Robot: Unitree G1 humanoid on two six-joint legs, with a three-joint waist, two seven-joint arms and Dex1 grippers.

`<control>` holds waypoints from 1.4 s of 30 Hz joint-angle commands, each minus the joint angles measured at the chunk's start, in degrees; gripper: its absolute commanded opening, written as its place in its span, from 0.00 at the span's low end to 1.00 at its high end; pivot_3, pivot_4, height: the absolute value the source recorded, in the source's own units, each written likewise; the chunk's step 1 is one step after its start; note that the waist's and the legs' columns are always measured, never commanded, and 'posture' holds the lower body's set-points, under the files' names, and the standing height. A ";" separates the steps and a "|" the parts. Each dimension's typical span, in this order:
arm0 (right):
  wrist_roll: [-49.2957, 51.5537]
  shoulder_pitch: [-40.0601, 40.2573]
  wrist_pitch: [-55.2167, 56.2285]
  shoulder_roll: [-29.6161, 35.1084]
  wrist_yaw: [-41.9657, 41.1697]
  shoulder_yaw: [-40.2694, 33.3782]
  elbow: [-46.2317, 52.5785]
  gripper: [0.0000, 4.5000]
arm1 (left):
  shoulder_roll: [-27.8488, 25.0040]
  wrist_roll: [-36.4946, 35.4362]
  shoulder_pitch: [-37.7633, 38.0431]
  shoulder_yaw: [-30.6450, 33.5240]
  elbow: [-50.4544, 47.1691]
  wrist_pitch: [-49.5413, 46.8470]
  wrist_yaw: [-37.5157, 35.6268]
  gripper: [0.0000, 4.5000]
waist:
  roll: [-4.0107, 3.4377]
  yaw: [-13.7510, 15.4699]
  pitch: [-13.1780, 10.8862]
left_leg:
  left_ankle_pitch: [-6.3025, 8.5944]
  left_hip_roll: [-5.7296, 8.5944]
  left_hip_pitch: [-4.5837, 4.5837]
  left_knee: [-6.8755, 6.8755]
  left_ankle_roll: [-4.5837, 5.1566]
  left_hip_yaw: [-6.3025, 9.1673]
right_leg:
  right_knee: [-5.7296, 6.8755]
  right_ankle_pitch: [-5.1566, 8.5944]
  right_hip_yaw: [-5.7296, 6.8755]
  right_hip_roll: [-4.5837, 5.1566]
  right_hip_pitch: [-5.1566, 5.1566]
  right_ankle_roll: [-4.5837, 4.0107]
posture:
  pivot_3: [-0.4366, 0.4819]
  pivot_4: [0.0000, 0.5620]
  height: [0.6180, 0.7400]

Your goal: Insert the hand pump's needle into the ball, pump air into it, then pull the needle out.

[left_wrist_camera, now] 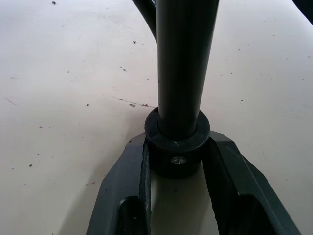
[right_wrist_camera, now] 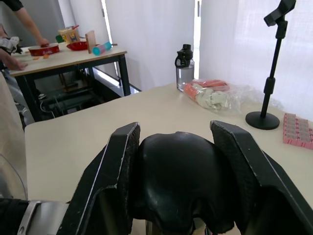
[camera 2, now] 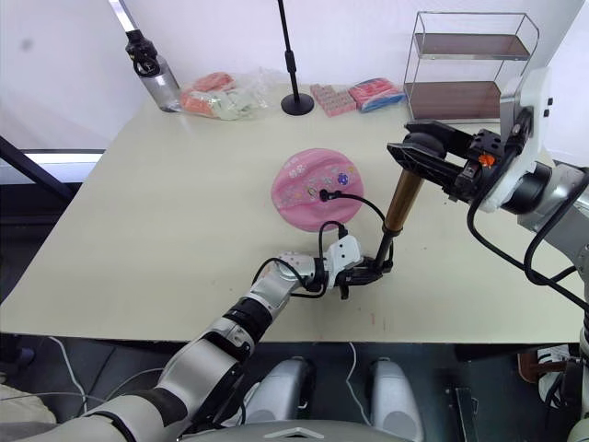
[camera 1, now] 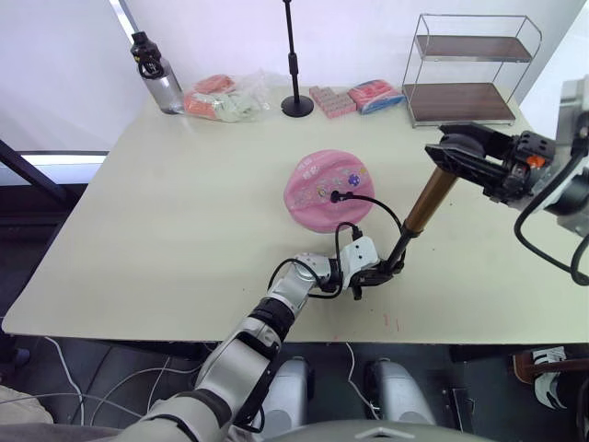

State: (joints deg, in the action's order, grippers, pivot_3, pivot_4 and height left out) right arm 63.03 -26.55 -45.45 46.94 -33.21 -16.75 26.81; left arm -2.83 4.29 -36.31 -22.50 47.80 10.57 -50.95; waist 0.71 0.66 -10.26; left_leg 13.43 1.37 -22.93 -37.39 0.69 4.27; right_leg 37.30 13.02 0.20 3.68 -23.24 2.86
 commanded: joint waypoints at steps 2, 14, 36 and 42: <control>-3.49 3.63 1.37 0.15 -1.80 1.07 1.43 0.40 | -0.12 2.04 1.41 -1.01 3.06 -1.16 -0.39 0.23 | 0.06 0.02 0.04 | 0.00 0.00 0.02 0.00 0.00 0.00 | -0.01 0.01 0.01 0.00 0.03 0.01 | 0.48 0.27 1.00; -22.39 14.94 14.88 -6.79 -8.96 14.76 -7.34 0.40 | 1.61 2.61 1.16 -1.20 5.27 -0.91 -0.40 0.23 | 0.57 0.14 0.85 | 0.01 -0.02 0.25 0.00 0.00 0.11 | -0.36 0.12 0.30 0.00 0.47 0.21 | 0.48 0.27 1.00; -19.67 11.44 15.76 -8.84 -13.38 8.53 -5.13 0.40 | 1.24 3.66 0.75 -1.22 8.88 2.68 -0.66 0.23 | 0.41 0.19 1.48 | 0.03 0.00 0.23 0.07 0.01 0.55 | -0.43 0.10 0.41 0.02 0.51 0.16 | 0.48 0.27 1.00; -8.20 6.57 7.82 -3.71 -14.16 0.90 -3.07 0.40 | 0.79 3.66 1.14 -0.83 9.01 3.14 -0.70 0.23 | 0.26 0.19 1.37 | 0.09 0.05 0.10 0.10 0.11 0.56 | -0.53 0.02 0.43 0.10 0.46 0.02 | 0.48 0.27 1.00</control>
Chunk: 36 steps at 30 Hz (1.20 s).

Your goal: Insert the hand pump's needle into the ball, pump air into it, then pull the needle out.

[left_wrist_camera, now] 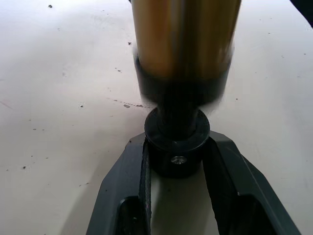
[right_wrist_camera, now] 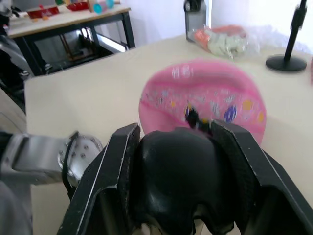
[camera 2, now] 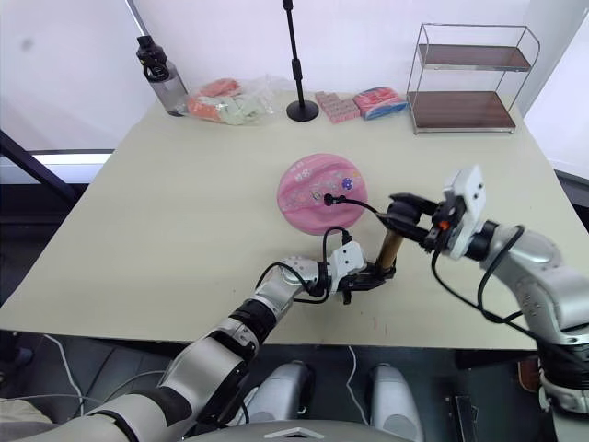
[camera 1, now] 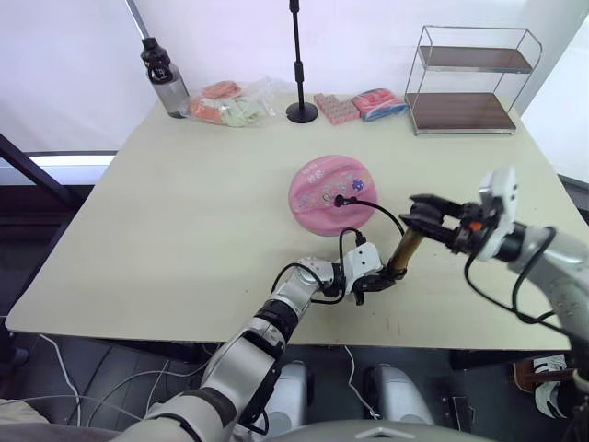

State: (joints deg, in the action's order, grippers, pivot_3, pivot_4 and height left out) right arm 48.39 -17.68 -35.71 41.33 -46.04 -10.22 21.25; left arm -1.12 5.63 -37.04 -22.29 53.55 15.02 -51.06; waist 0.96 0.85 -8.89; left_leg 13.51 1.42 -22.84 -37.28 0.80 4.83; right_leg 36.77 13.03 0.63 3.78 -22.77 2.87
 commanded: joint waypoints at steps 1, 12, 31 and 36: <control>7.68 -2.93 -2.72 2.62 -1.50 -6.65 2.26 0.40 | -0.97 2.34 1.98 -1.04 3.25 -1.16 -0.59 0.23 | 0.01 0.00 -0.01 | 0.01 0.00 -0.01 0.00 0.01 -0.01 | -0.02 0.00 0.00 0.00 0.00 0.00 | 0.48 0.27 1.00; 14.49 -12.34 -9.15 9.02 0.26 -11.63 -1.16 0.40 | -0.88 2.40 1.92 -0.95 3.39 -0.41 -0.52 0.23 | -0.04 -0.05 -0.06 | 0.01 -0.01 -0.01 0.00 0.02 -0.05 | -0.02 0.01 -0.01 0.01 -0.01 0.02 | 0.48 0.27 1.00; -9.54 3.27 3.36 1.81 -0.61 8.32 -2.85 0.40 | 1.35 3.46 0.57 -1.40 6.04 1.80 -0.55 0.23 | 0.13 0.01 0.16 | 0.02 -0.02 0.12 -0.02 0.03 -0.01 | -0.02 0.14 0.09 -0.01 0.13 0.24 | 0.48 0.27 1.00; -20.67 6.72 12.25 -2.72 3.22 12.71 -9.66 0.40 | 1.89 3.78 -0.16 -1.46 7.37 2.30 -0.39 0.23 | 0.31 -0.01 0.43 | 0.02 0.00 0.25 -0.03 0.03 0.03 | -0.02 0.15 0.09 0.00 0.26 0.26 | 0.48 0.27 1.00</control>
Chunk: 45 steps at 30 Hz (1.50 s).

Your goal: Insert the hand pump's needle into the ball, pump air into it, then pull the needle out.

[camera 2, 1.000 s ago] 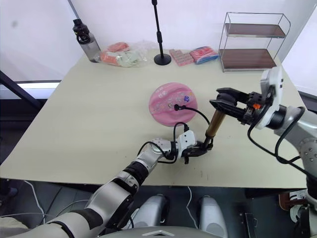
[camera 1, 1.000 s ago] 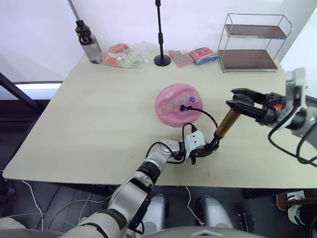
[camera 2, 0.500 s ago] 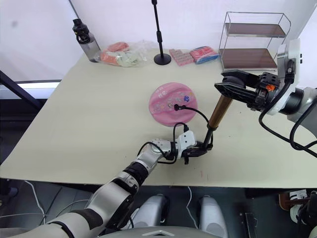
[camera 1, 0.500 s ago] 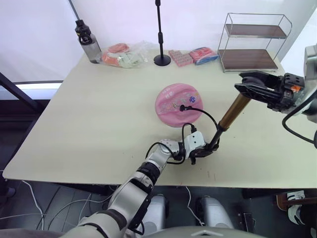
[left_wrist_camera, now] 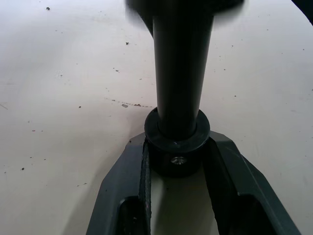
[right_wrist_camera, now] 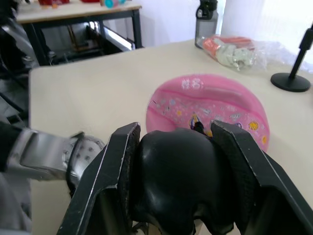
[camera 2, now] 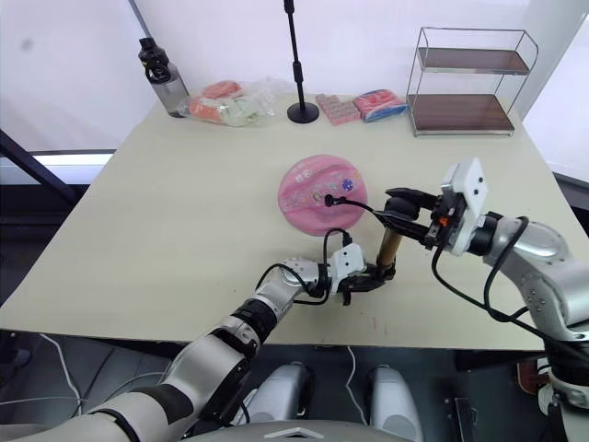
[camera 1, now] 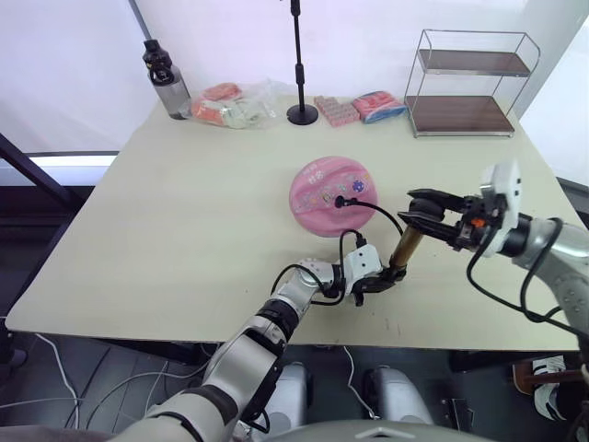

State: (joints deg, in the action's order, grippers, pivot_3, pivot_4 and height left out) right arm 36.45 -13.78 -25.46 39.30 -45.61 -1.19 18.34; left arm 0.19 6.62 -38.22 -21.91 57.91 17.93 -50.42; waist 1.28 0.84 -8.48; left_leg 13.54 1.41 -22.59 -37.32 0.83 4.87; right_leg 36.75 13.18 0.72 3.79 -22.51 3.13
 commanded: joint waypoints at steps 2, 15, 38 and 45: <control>-10.12 3.36 3.64 -1.54 2.35 4.23 -7.85 0.39 | 0.93 2.85 0.76 -1.86 3.48 -0.48 -0.80 0.23 | -0.01 0.02 0.03 | 0.00 0.00 0.07 -0.02 0.00 0.00 | 0.00 0.00 -0.02 0.00 0.06 0.02 | 0.48 0.27 1.00; 0.46 -3.59 -1.66 -0.06 -0.38 -6.83 -0.84 0.39 | 2.38 2.62 -0.55 -0.51 5.40 -0.43 -0.17 0.23 | -0.27 0.31 -0.13 | -0.01 0.11 -0.14 -0.05 0.01 0.12 | -0.02 0.00 0.08 0.24 0.00 0.03 | 0.48 0.27 1.00; 10.85 -11.07 -12.63 7.79 2.80 -15.94 3.63 0.38 | 2.02 3.12 0.29 -0.02 6.43 -0.61 -0.52 0.23 | -0.47 0.21 -0.38 | 0.01 0.28 -0.33 0.03 0.03 0.15 | -0.04 0.04 0.09 0.30 -0.18 0.08 | 0.48 0.27 1.00; 1.20 -1.09 -5.54 2.72 2.15 -6.66 0.91 0.38 | 1.96 3.34 0.80 -0.09 6.40 -0.52 -0.35 0.23 | -0.21 -0.03 -0.17 | 0.03 0.28 -0.12 0.04 0.06 0.12 | -0.03 0.09 0.07 0.28 -0.03 0.15 | 0.48 0.27 1.00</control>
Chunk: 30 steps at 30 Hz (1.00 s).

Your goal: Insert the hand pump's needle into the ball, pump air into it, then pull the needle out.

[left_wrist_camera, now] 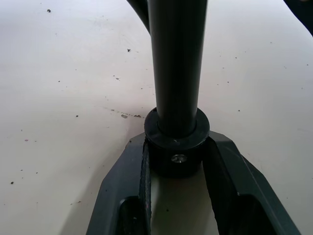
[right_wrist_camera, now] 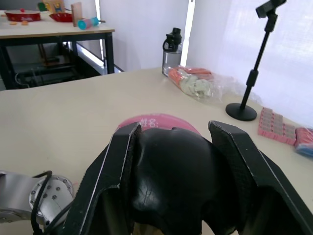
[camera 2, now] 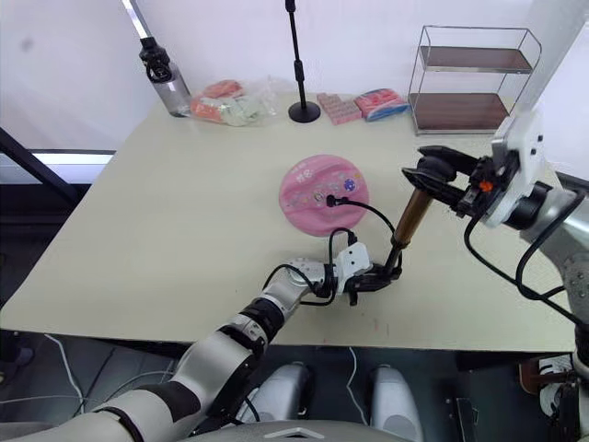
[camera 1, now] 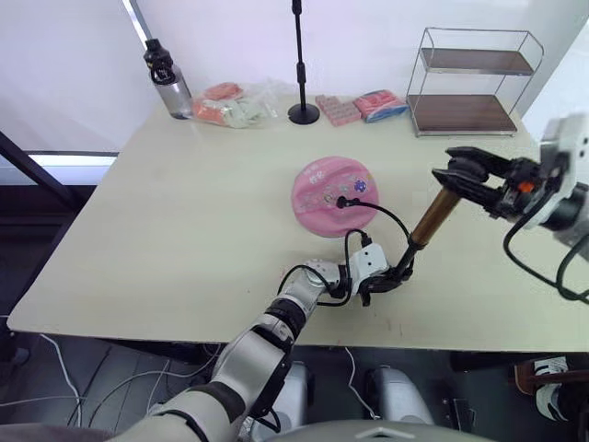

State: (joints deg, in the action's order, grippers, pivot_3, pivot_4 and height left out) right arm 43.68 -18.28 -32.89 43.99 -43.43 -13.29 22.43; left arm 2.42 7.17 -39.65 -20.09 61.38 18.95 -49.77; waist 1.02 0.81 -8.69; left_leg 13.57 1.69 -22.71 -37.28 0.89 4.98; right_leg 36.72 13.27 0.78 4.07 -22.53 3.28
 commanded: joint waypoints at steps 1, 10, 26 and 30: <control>-6.97 3.92 2.79 -2.83 -0.21 6.56 -3.93 0.38 | -0.28 2.85 2.31 -1.95 2.89 -1.49 -0.99 0.23 | 0.11 -0.02 0.11 | 0.00 -0.02 0.01 0.00 0.00 0.01 | 0.00 0.00 0.01 -0.02 0.00 0.01 | 0.48 0.27 1.00; -17.68 9.34 10.52 -8.30 0.35 15.43 -9.21 0.38 | -0.19 2.95 2.62 -1.94 2.82 -1.45 -0.73 0.23 | 0.21 -0.04 0.33 | 0.00 -0.04 0.08 0.01 -0.01 0.00 | 0.02 0.01 0.01 -0.05 0.02 0.00 | 0.48 0.27 1.00; -2.14 -0.69 4.48 -5.75 -1.58 1.46 -0.46 0.38 | -0.08 3.29 2.89 -1.95 3.12 -1.27 -0.69 0.23 | -0.09 0.10 0.12 | 0.00 0.01 -0.07 0.01 0.00 0.03 | 0.00 0.00 0.01 0.01 -0.05 -0.01 | 0.48 0.27 1.00; 4.00 -5.45 -1.17 -1.49 -1.50 -2.94 1.17 0.38 | -0.02 3.37 2.95 -1.80 3.28 -1.20 -0.71 0.23 | -0.18 0.17 0.02 | 0.00 0.02 -0.15 0.02 0.00 0.06 | -0.02 0.00 0.04 0.04 -0.09 -0.02 | 0.48 0.27 1.00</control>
State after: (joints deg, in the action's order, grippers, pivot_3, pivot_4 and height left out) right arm 43.49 -21.35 -33.48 41.42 -44.76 -11.81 20.55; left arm 2.65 7.47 -39.13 -19.69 61.22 19.67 -49.85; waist 0.84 0.98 -8.67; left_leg 13.57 1.71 -22.86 -37.25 0.89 5.07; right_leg 36.69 13.27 0.85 4.10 -22.62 3.27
